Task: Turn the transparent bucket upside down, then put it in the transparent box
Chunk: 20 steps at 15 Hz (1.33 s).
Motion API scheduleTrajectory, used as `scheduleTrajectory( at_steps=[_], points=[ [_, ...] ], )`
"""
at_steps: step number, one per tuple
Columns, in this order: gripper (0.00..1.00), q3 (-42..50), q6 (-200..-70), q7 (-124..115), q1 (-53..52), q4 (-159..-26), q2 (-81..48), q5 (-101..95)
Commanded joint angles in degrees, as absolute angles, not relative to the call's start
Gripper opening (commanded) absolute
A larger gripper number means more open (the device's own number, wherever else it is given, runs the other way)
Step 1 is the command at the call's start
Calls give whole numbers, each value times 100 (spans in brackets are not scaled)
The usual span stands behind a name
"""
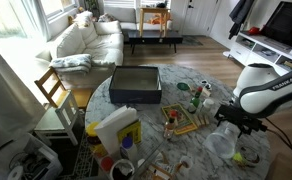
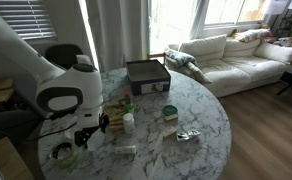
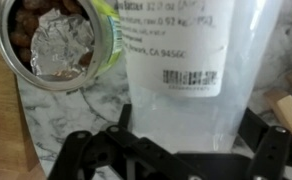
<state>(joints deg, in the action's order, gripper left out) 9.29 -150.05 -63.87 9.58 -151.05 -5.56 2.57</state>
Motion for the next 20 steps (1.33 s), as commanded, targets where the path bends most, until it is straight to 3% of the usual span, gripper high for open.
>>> scheduleTrajectory(
  at_steps=[1,2,4,6,20],
  points=[
    [100,906,-15211,-6064,861,-14936,-804,609],
    [98,899,-15188,-6038,838,-14899,-820,609],
    [74,900,-15191,-6028,788,-14839,-913,568],
    [68,891,-15213,-5991,755,-14803,-984,593],
    [65,704,-14212,-4059,682,-14920,362,949]
  ],
)
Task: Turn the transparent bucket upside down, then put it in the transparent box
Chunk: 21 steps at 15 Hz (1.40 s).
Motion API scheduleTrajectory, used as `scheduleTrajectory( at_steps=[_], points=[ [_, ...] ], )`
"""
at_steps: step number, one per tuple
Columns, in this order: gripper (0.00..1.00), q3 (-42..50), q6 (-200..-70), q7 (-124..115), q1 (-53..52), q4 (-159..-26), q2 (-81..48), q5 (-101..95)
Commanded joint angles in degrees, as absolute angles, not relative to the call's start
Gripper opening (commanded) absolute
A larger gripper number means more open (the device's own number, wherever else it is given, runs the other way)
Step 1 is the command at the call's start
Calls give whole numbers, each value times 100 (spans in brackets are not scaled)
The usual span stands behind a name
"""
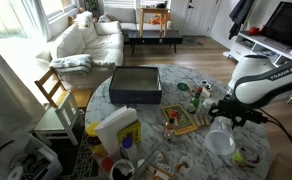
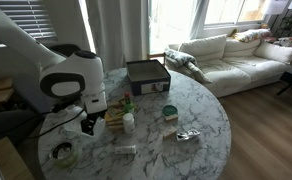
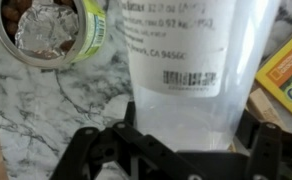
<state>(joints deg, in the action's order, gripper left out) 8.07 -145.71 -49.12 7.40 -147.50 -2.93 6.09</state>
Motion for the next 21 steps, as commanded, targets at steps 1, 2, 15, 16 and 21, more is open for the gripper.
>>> scheduleTrajectory(
  at_steps=[1,2,15,16,21],
  points=[
    [65,658,-14103,-3813,644,-14951,554,986],
    [65,611,-13949,-3576,606,-14950,737,994],
    [65,-567,-13756,-1743,-362,-14963,2272,855],
    [65,-613,-13783,-1571,-455,-14919,2290,850],
    [90,-682,-13764,-1515,-505,-14813,2229,831]
  ],
)
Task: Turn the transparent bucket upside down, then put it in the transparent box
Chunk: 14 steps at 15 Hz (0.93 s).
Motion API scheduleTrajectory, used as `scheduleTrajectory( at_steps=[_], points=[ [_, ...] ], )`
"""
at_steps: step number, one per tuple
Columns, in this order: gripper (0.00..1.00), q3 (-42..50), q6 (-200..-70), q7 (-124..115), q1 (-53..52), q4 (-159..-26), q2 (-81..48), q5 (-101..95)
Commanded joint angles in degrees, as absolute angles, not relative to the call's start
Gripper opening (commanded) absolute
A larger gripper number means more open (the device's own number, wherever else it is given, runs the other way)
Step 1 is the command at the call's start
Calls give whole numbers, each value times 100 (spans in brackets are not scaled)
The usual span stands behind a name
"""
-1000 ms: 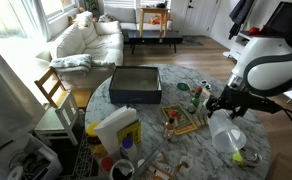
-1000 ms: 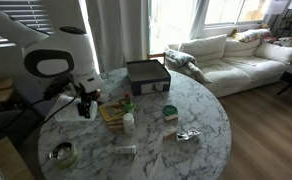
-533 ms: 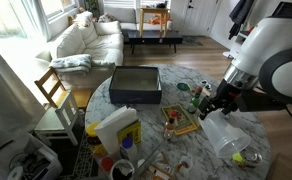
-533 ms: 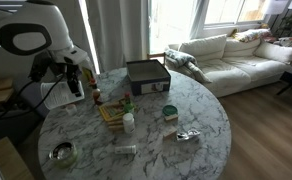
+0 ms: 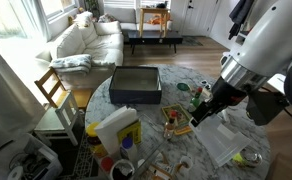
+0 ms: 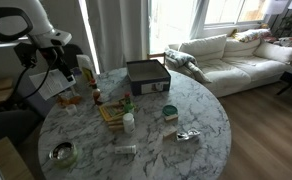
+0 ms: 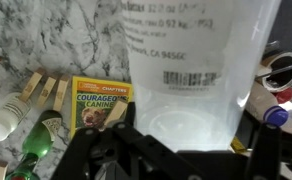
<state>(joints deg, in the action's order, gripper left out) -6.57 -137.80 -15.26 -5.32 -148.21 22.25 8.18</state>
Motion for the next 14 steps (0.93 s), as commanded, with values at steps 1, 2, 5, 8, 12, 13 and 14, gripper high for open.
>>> scheduleTrajectory(
  at_steps=[1,2,5,8,12,13,14],
  points=[
    [90,-678,-13765,-1482,-505,-14813,2228,829],
    [90,-676,-13766,-1462,-506,-14813,2228,829],
    [65,-618,-13957,-1197,-687,-14768,2126,1082],
    [65,-595,-14807,-342,-1251,-14627,1783,1796],
    [65,-487,-16045,888,-1953,-14574,1352,2515],
    [65,-450,-16368,1237,-2112,-14566,1241,2664],
    [65,-421,-16671,1500,-2219,-14530,1119,2757]
  ],
)
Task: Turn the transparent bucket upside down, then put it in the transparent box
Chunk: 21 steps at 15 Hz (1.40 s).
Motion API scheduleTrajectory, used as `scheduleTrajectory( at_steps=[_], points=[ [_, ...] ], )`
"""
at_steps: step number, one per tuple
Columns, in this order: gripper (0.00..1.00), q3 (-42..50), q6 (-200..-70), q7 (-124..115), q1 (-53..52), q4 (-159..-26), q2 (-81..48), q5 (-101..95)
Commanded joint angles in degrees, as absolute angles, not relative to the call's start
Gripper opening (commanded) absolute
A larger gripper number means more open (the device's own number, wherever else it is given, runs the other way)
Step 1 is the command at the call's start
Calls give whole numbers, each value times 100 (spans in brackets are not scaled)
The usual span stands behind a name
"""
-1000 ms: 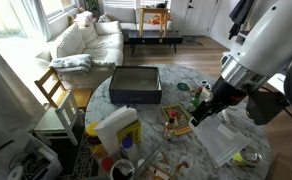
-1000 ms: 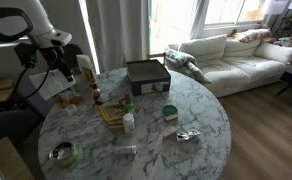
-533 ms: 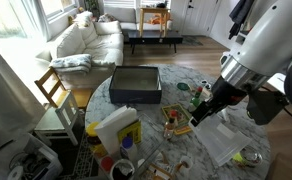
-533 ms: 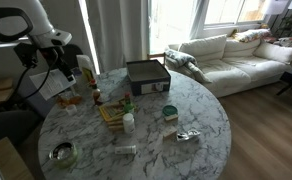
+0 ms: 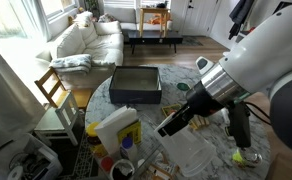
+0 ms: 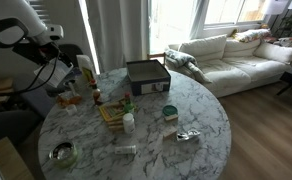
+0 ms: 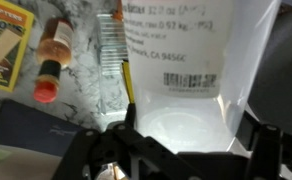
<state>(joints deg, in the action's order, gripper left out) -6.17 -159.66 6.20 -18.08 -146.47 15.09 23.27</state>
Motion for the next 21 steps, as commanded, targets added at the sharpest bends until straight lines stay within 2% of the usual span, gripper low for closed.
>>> scheduleTrajectory(
  at_steps=[1,2,5,6,17,18,19,20,21],
  points=[
    [65,-579,-16270,881,-1957,-14632,1392,2426],
    [90,-582,-16377,952,-2004,-14616,1310,2461],
    [90,-581,-16377,937,-1983,-14605,1309,2455],
    [65,-579,-16377,936,-1983,-14602,1316,2454],
    [65,-529,-19456,984,-2465,-14489,299,2966],
    [65,-542,-19632,888,-2455,-14486,195,2906],
    [65,-936,-19804,223,-1953,-14524,122,2218],
    [65,-630,-19985,647,-2358,-14455,-39,2653],
    [65,-672,-20129,520,-2298,-14454,-149,2546]
  ],
)
